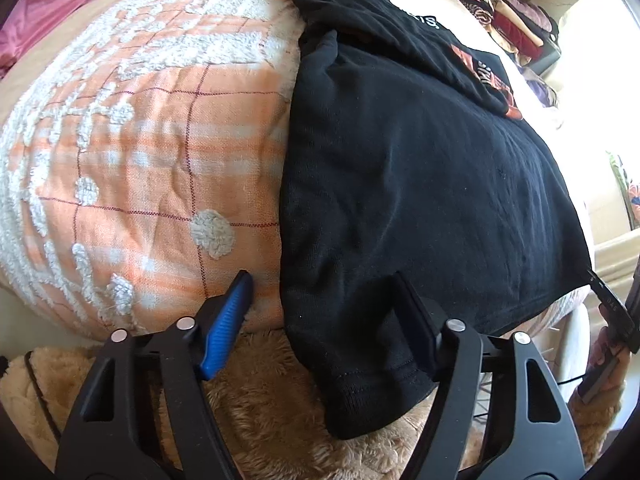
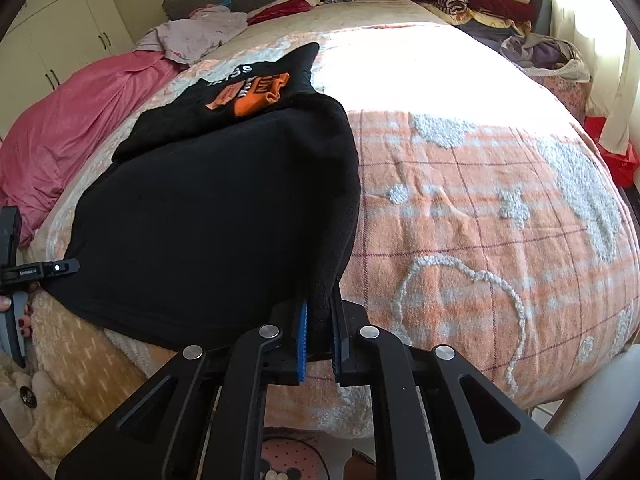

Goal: Fold small clothes
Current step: 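Grasp the hem with the left tool while the right tool holds it, lift toward the collar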

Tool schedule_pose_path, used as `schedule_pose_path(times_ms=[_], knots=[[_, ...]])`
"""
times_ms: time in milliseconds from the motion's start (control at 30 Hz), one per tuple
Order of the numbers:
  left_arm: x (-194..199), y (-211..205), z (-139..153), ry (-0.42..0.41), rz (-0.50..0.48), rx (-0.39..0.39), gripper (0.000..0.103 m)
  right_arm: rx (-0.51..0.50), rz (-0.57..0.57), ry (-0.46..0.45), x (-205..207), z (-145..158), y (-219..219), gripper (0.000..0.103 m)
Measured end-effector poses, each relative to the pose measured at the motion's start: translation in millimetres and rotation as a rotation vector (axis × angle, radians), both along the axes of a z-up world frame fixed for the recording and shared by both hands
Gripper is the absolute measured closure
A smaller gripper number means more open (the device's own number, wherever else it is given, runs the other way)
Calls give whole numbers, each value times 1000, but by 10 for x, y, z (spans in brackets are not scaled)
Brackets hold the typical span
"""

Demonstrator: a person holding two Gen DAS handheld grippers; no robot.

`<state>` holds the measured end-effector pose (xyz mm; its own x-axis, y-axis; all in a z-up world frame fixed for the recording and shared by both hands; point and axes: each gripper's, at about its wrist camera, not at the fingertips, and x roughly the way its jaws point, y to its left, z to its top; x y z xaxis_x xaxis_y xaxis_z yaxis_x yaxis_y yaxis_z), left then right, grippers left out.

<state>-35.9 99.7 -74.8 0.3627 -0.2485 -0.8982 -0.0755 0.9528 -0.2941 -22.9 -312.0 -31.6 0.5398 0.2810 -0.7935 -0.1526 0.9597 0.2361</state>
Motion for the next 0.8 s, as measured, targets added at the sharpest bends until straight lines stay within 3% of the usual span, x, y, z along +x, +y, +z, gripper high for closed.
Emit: schedule_pose_path(times_ms=[267, 367, 433, 600, 800], knots=[[-53, 26, 26, 7, -3, -21, 43, 141, -43, -130, 100, 408, -114, 95], [-77, 18, 39, 5, -3, -11, 52, 144, -57, -157, 169, 502, -111, 95], [-74, 20, 58, 3, -10, -25, 70, 159, -68, -166, 210, 536, -112, 95], [-64, 37, 139, -28, -9, -83, 97, 180, -95, -179, 293, 590, -92, 95], [-6, 184, 398, -112, 23, -166, 97, 185, -112, -201, 364, 671, -71, 95]])
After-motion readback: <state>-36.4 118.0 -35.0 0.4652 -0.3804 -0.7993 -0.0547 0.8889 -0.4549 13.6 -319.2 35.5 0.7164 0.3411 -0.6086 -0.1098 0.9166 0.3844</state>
